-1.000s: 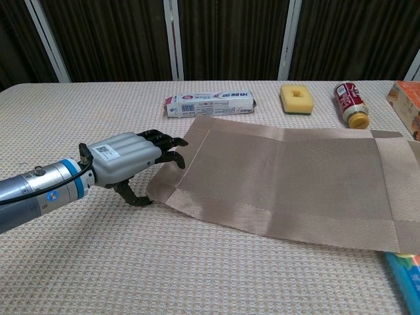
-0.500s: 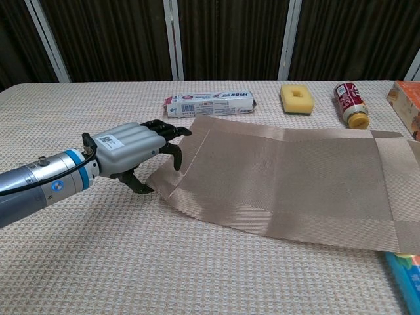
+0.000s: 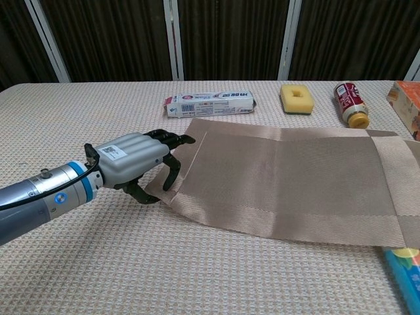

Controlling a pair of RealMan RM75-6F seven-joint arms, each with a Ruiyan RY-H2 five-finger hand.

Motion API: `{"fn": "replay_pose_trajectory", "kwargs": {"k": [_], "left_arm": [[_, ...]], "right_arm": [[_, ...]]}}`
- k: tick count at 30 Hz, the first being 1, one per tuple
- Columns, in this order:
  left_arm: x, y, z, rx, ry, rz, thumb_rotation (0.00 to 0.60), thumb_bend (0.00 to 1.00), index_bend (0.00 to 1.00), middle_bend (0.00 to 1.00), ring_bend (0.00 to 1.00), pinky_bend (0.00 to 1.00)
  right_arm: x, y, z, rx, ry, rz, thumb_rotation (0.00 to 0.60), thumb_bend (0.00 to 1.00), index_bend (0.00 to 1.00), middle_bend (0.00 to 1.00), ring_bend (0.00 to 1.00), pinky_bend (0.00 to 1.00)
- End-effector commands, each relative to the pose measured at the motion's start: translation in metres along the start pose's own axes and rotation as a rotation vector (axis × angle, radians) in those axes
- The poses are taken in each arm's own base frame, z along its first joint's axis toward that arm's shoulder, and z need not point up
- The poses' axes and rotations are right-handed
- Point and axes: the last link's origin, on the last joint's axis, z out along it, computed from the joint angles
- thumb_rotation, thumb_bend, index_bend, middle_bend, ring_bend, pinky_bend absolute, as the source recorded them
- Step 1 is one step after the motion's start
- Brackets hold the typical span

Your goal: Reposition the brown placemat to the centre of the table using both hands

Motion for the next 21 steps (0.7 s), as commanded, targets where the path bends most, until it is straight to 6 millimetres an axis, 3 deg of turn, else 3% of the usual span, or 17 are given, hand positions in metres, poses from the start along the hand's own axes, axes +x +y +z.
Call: {"fn": "replay_pose_trajectory", "kwargs": {"k": [1, 11, 21], "left_arm": [[0.003, -0.002, -0.010, -0.005, 0.003, -0.014, 0.600, 0.53, 0.69, 0.00, 0.00, 0.00], [0.026, -0.022, -0.078, 0.004, -0.052, -0.002, 0.600, 0.57, 0.71, 0.00, 0.00, 0.00], [0.023, -0.037, -0.134, 0.051, -0.120, 0.002, 0.600, 0.57, 0.71, 0.00, 0.00, 0.00]], "right_arm": [[0.000, 0.000, 0.000, 0.001, -0.002, -0.001, 0.600, 0.00, 0.00, 0.00, 0.00, 0.00], [0.000, -0.006, -0.004, 0.025, 0.001, -0.003, 0.600, 0.00, 0.00, 0.00, 0.00, 0.00], [-0.001, -0.013, -0.007, 0.051, -0.001, -0.007, 0.600, 0.00, 0.00, 0.00, 0.00, 0.00]]}}
